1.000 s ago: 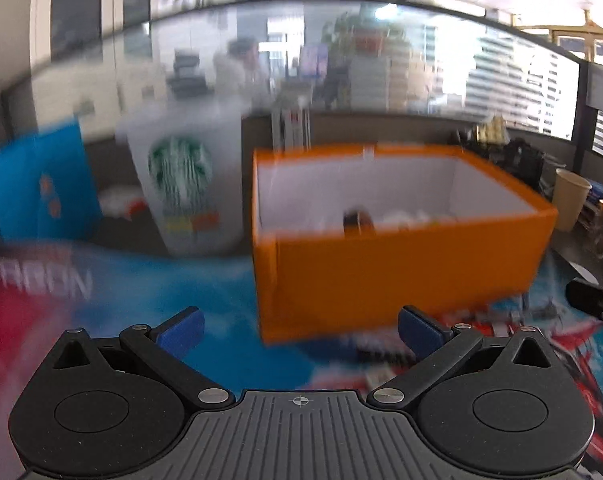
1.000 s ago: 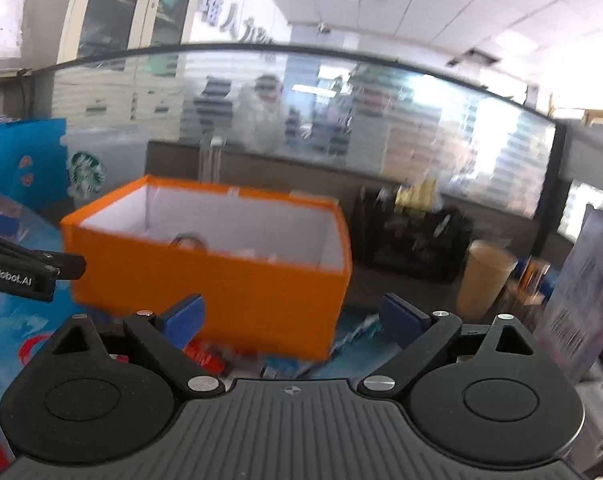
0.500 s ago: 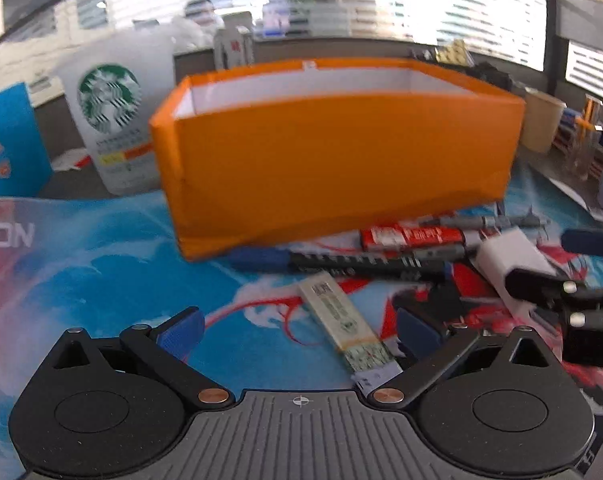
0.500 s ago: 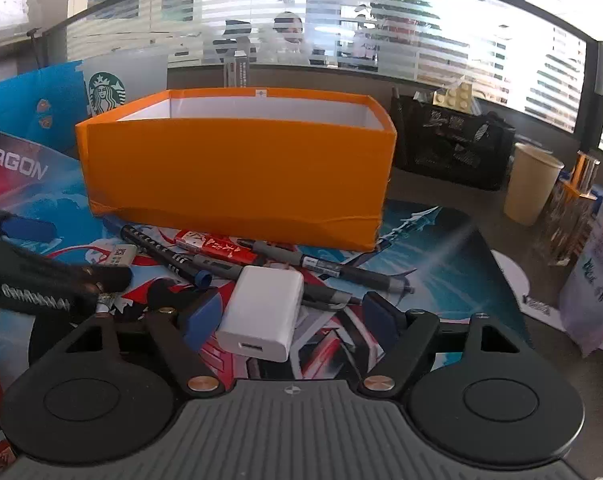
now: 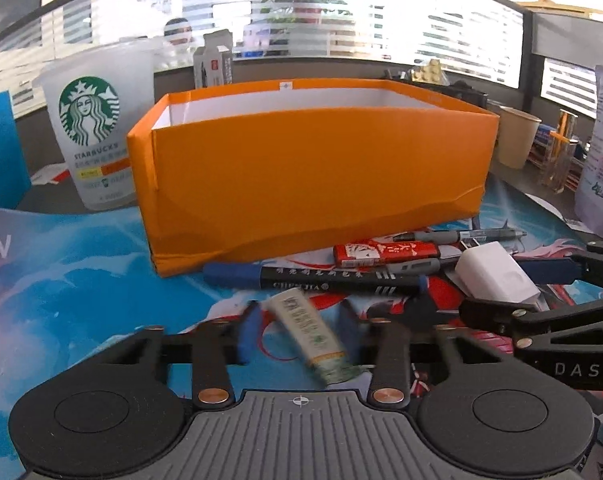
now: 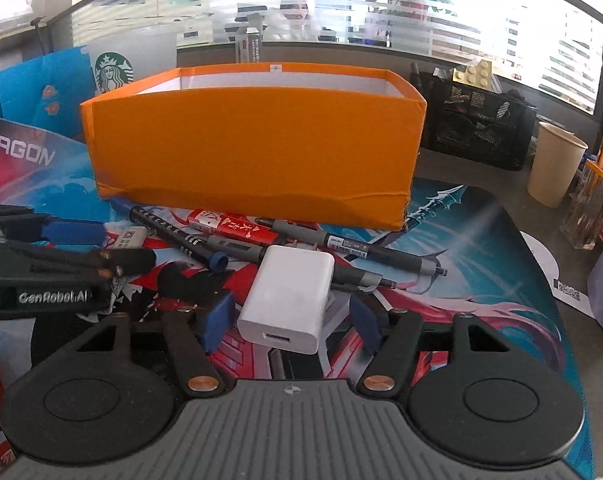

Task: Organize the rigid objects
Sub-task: 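Grasp the white-green USB stick with the left tool while the right tool grasps the white charger, then lift the USB stick with the left tool while the right tool lifts the charger toward the box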

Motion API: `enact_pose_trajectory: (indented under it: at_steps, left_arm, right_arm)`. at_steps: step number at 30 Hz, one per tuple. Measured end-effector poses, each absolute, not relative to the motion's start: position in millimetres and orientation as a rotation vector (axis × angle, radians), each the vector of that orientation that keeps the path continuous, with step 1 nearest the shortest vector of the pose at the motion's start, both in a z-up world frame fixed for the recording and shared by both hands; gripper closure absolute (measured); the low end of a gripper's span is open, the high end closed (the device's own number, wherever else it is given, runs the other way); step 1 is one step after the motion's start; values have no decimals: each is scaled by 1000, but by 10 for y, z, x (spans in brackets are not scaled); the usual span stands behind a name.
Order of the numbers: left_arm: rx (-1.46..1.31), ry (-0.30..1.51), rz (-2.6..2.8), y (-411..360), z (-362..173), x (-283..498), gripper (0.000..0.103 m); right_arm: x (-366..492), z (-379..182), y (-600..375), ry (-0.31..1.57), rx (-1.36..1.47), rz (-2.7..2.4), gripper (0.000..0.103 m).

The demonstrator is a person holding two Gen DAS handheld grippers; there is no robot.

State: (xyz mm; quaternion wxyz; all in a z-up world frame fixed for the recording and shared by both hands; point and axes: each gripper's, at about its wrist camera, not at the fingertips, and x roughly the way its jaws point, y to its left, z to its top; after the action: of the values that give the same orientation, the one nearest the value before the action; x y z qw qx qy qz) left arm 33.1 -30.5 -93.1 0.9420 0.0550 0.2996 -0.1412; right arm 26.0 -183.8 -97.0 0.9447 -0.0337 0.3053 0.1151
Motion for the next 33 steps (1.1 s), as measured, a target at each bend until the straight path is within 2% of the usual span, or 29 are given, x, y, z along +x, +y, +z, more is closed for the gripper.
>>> enact_pose_trajectory:
  at_steps: [2,4,6,7,33]
  left_arm:
    - [119,608,-301,-310,-930,327,81]
    - [125,608,-310,-303,-930,319,82]
    - [122,619,-311,-278,-918,318,83]
    - [116,628,-309,-259,-905,319,83]
    - [70,559,-288,49,-593,38,83]
  right_arm:
    - [264,-972,-1835,624,-70,230,36]
    - [262,-973,-1835,623,-71,226,37]
    - [250,-967,-1829,616,-73,225,49]
    - [244,-964,-1828,613,-71,231,61]
    - [27,-721,-1695,543,-74,242,65]
